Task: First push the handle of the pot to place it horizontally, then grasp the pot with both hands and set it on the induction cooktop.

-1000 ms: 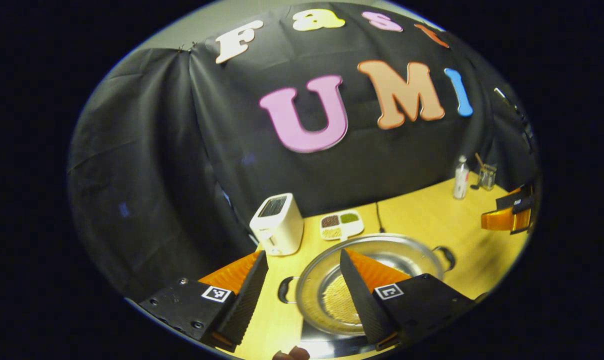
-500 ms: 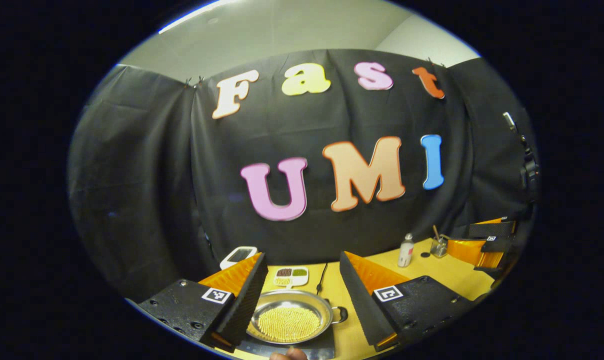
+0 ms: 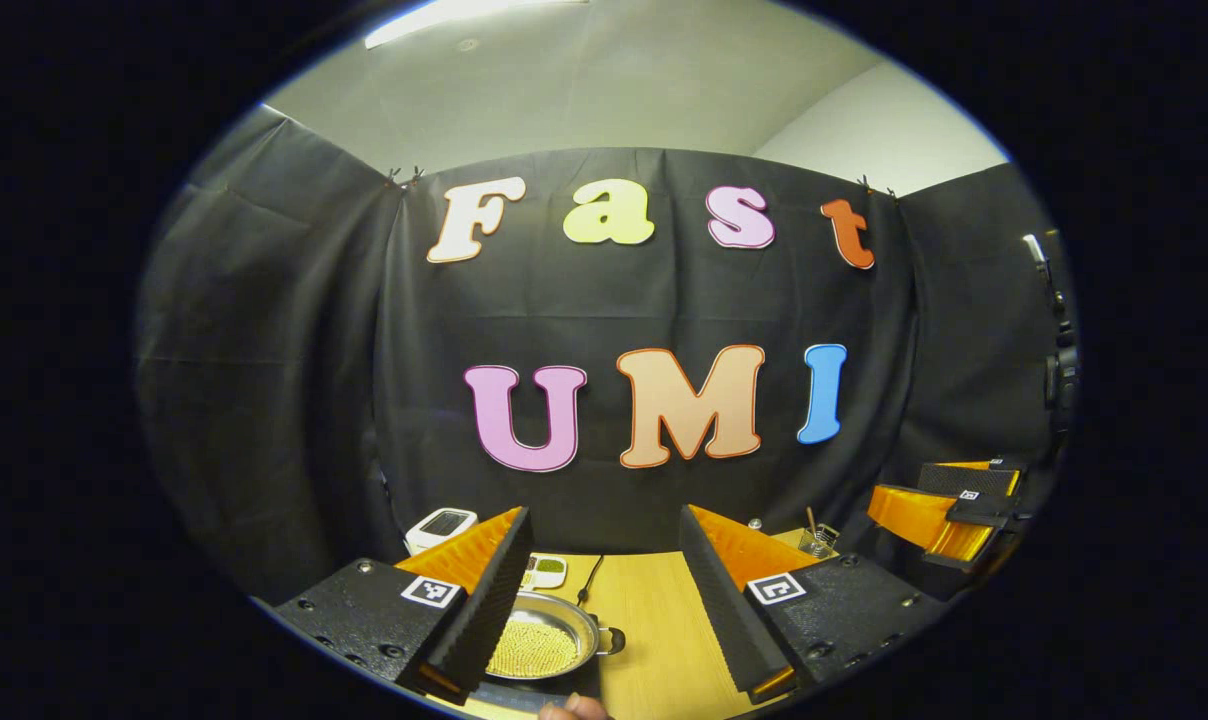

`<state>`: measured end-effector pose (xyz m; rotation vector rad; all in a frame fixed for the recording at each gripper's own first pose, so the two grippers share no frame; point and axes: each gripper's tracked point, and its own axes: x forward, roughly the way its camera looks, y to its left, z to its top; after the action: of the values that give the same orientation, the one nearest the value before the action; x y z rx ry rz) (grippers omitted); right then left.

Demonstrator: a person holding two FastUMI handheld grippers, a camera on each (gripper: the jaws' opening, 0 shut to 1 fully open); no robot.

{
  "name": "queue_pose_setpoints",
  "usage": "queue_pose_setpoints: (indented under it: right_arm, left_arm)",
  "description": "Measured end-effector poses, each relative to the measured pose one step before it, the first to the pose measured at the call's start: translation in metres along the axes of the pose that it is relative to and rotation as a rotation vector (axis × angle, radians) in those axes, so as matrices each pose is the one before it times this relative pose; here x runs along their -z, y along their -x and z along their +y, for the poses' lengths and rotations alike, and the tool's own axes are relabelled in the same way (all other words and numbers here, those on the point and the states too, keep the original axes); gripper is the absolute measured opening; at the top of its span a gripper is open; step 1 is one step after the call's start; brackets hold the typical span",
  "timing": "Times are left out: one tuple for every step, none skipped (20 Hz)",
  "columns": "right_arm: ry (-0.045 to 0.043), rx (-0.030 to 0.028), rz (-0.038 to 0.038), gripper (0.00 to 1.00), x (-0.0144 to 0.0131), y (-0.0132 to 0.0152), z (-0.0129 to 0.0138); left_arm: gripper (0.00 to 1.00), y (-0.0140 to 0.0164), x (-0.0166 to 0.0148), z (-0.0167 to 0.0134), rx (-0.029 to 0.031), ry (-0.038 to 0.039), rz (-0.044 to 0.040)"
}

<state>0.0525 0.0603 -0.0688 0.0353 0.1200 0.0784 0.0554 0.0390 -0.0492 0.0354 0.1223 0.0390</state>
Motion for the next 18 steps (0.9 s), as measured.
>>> queue_pose_setpoints:
  right_arm:
    - [-0.00838,0.00817,-0.00528,0.95,0.00026,0.01116,0.00132]
    - [-0.01731,0.00019,-0.01156,0.95,-0.00188,0.01075,0.0044]
    - [-0.01119,0.00573,-0.01921,1.0,-0.0022,0.01102,0.00156]
    - [-0.00156,0.01128,-0.01427,0.95,-0.00066,0.01187,-0.00102]
    - [0.00598,0.00219,-0.01495,0.95,-0.00201,0.00823,0.00108]
    - [0.01617,0.00027,-0.01098,0.99,-0.00283,0.00708,0.00336]
    - [0.01642,0.00045,-0.01442,0.94,-0.00445,0.00503,0.00195]
    - [0.01261,0.00223,-0.01365,0.95,-0.00508,0.00228,0.00259]
    - [-0.00157,-0.00394,-0.01427,0.95,-0.00435,0.00112,0.00301]
    - [-0.00453,-0.00513,-0.00394,0.95,-0.00257,0.00114,0.00382]
    - [-0.00123,-0.00318,0.00547,1.0,-0.00021,0.00091,0.00019]
    - [0.00323,0.0082,0.00617,0.95,-0.00165,0.00212,-0.00583]
    - [-0.00137,0.00159,-0.00882,0.96,-0.00461,0.00314,-0.00436]
    - [0.00331,0.00531,-0.02109,0.96,-0.00865,0.00278,-0.00381]
    - [0.00707,0.00883,-0.01197,0.96,-0.0037,0.00168,-0.00641]
    - [0.00541,0.00629,-0.00137,0.96,0.00262,0.00253,-0.00601]
    - [-0.00228,0.00286,0.007,0.96,0.00147,0.00091,-0.00316]
    - [-0.00742,0.00213,0.00473,0.96,0.00174,0.00025,-0.0024]
  left_arm:
    - [0.89,0.01045,-0.00102,0.00516,-0.00389,-0.01274,-0.00393]
    - [0.89,0.00914,0.00015,0.00246,-0.00049,-0.01061,-0.00848]
    - [0.89,0.00882,-0.00028,0.00129,0.00365,-0.00174,-0.01113]
    - [0.88,0.00729,-0.00003,-0.00047,0.00526,0.00189,-0.01003]
    - [0.89,0.00719,-0.0023,0.00275,-0.00545,0.00371,-0.01335]
    - [0.89,0.00801,0.00034,0.00459,-0.00792,0.00057,0.00563]
    - [0.89,0.00804,-0.00074,0.0031,-0.00546,-0.00028,-0.00247]
    - [0.89,-0.00034,-0.00624,-0.00069,-0.00022,-0.00127,-0.01201]
    - [0.89,-0.00084,-0.00513,0.001,-0.00056,-0.01194,-0.01171]
    - [0.88,0.00087,-0.00203,0.0036,-0.00713,-0.01522,-0.00495]
    - [0.89,0.00071,0.00019,0.00136,-0.00455,-0.00861,0.00623]
    - [0.89,0.00874,0.00353,-0.00168,0.00016,0.00219,0.01076]
    - [0.89,0.00415,0.00044,-0.00524,0.00943,0.01033,-0.00105]
    - [0.89,0.00009,-0.0025,-0.00549,0.00858,0.00712,-0.00101]
    - [0.89,-0.00012,0.00065,-0.00229,0.00029,-0.00159,0.0076]
    - [0.89,0.00053,0.00057,0.00042,-0.00232,-0.00505,0.00278]
    - [0.89,0.00151,-0.0033,-0.00002,-0.00197,0.0013,-0.00522]
    - [0.89,-0.00211,-0.00324,-0.00371,0.00321,0.00292,-0.00888]
